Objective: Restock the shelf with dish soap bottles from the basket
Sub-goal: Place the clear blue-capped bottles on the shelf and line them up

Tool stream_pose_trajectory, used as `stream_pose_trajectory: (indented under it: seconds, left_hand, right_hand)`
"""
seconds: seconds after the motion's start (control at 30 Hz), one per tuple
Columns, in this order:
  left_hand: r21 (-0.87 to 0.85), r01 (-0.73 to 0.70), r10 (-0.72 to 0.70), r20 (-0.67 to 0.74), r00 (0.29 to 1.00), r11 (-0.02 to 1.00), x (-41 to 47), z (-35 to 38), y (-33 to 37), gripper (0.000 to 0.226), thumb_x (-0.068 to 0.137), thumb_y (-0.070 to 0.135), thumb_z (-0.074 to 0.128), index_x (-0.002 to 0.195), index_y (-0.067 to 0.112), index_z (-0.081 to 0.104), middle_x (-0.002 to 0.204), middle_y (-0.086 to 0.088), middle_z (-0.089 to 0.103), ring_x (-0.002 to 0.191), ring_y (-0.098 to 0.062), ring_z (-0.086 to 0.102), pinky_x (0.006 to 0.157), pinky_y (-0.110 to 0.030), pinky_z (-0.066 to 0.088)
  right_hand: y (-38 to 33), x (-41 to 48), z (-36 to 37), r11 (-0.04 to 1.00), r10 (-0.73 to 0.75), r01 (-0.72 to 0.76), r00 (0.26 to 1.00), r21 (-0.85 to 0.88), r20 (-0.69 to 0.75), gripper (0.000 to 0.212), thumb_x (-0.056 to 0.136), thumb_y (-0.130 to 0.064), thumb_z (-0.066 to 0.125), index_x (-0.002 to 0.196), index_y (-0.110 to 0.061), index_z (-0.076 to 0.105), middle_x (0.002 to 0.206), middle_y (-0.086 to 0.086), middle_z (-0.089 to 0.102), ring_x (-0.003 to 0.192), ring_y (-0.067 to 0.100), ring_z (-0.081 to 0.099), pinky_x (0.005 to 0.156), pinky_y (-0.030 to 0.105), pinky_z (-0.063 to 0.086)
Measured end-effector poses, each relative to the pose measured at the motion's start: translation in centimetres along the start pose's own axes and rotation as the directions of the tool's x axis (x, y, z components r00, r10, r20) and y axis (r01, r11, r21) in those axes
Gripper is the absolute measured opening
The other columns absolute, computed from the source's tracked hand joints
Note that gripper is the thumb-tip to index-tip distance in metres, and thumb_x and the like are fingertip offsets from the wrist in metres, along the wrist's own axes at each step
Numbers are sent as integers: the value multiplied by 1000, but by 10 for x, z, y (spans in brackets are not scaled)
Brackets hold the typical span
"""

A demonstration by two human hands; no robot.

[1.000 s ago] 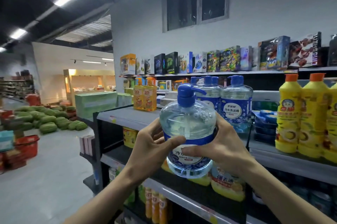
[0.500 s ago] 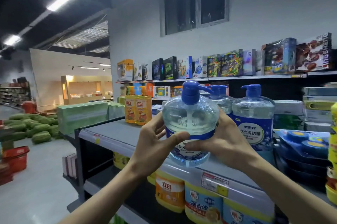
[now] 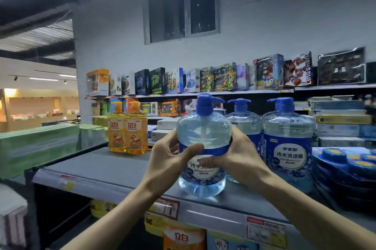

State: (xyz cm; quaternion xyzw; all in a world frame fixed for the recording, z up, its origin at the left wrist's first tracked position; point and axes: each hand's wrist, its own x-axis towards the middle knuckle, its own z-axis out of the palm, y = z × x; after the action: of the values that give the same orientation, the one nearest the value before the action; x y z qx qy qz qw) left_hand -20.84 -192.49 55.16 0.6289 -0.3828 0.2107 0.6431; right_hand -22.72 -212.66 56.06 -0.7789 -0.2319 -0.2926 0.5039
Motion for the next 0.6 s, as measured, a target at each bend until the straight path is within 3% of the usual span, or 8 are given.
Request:
stream_pose_trajectory:
  seconds: [0.23,0.37,0.6]
  left_hand:
    - [-15,61,-59,81,995,998,16,-27,-28,51,85,38,83,132,23,69,120,3,80,111,-18,77,88,-39,66]
    - [-74,112,-102,131,986,991,24,-35,-38,47,91,37,83,133,23,68,121,6,79,110,-14,77,84,-30,65]
    - [-37,180,-156,347,925,983,30,-59,-56,52,93,49,77,141,37,61,132,8,75,120,-14,72,99,-36,61]
  right_hand:
    - [13,12,28,997,76,-77,996,-12,-45,81,59,-11,102,128,-23,60,111,-8,79,101,10,77,78,22,62]
    - [13,15,33,994,105,-105,994,-5,-43,83,56,-21,101,128,-25,60,114,-5,80,103,15,78,80,27,64]
    - [11,11,36,987,154,-153,988,-53,-1,71,74,-23,98,133,-30,60,121,-10,78,111,9,75,86,16,58]
